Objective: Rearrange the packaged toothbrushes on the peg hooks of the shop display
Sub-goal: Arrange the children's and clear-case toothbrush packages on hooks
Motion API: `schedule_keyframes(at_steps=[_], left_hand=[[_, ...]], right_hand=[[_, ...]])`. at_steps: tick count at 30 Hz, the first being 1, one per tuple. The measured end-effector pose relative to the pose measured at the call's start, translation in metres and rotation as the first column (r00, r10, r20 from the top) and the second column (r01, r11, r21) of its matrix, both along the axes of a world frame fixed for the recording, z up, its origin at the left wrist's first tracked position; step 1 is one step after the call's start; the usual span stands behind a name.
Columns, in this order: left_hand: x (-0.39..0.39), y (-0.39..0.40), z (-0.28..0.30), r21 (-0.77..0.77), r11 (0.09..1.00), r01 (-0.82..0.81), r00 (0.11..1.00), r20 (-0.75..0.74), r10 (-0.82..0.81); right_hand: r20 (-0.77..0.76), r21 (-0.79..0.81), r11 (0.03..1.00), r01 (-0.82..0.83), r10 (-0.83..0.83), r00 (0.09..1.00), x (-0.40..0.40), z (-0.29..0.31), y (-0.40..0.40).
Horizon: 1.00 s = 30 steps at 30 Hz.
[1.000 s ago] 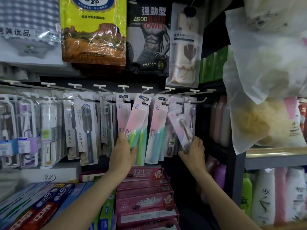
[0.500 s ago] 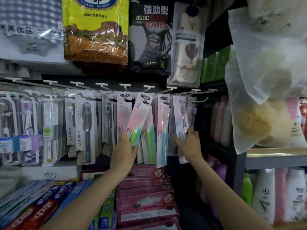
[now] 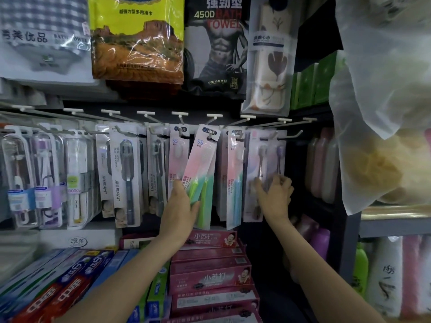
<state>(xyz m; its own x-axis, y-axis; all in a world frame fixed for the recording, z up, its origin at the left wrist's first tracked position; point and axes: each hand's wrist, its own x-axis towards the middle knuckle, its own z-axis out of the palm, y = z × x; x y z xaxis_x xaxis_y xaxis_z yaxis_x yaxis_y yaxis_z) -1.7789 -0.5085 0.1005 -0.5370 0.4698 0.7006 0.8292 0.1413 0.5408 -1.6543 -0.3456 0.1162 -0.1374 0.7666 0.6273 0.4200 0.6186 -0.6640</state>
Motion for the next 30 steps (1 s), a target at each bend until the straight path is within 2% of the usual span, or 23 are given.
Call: schedule_keyframes(at_steps=[2,7,10,13,16,18,19,20,22,25,27,30], left_hand=[[-0.001,-0.001,0.0,0.001,1.0,-0.012,1.0,-0.015,0.012],[0.001,-0.001,-0.002,0.026,1.0,0.011,1.0,-0.001,-0.011],[0.009,0.0,-0.004,0.01,0.997,0.072,0.997,0.023,-0.072],[0.01,0.001,-0.01,-0.084,0.99,0.117,0.99,0.088,-0.109],[0.003,-0.008,-0.018,-0.287,0.944,0.159,0.984,0.123,-0.129],[-0.004,-0.016,-0.025,-0.437,0.884,0.164,0.986,0.085,-0.141],[-0.008,-0.02,-0.028,-0.459,0.875,0.153,0.988,0.068,-0.137],[-0.013,-0.025,-0.03,-0.433,0.89,0.144,0.99,0.065,-0.128],[-0.021,-0.035,-0.027,-0.286,0.952,0.111,0.993,0.065,-0.097],[-0.03,-0.043,-0.013,-0.079,0.996,0.027,0.998,0.051,-0.023],[-0.035,-0.041,-0.001,-0.016,1.0,-0.023,0.999,0.041,0.024],[-0.031,-0.029,0.015,-0.006,0.999,-0.041,0.997,0.06,0.041]], right_hand=[[-0.139,0.015,1.0,-0.011,0.013,0.99,0.003,0.003,0.001],[-0.159,0.119,0.985,-0.123,0.141,0.977,0.0,0.008,-0.007],[-0.215,0.073,0.973,-0.22,0.231,0.949,-0.002,0.004,-0.024],[-0.241,0.098,0.94,-0.326,0.34,0.909,-0.003,0.003,-0.042],[-0.181,0.206,0.934,-0.293,0.331,0.926,-0.004,0.007,-0.059],[-0.165,0.29,0.919,-0.266,0.322,0.932,-0.005,0.01,-0.068],[-0.154,0.32,0.911,-0.261,0.322,0.934,-0.007,0.012,-0.072],[-0.135,0.332,0.904,-0.271,0.33,0.934,-0.01,0.013,-0.076],[-0.097,0.305,0.899,-0.314,0.357,0.929,-0.018,0.017,-0.082],[-0.091,0.18,0.91,-0.373,0.393,0.915,-0.032,0.02,-0.089],[-0.119,0.096,0.907,-0.409,0.418,0.901,-0.043,0.018,-0.092],[-0.188,-0.043,0.882,-0.47,0.455,0.871,-0.058,0.017,-0.095]])
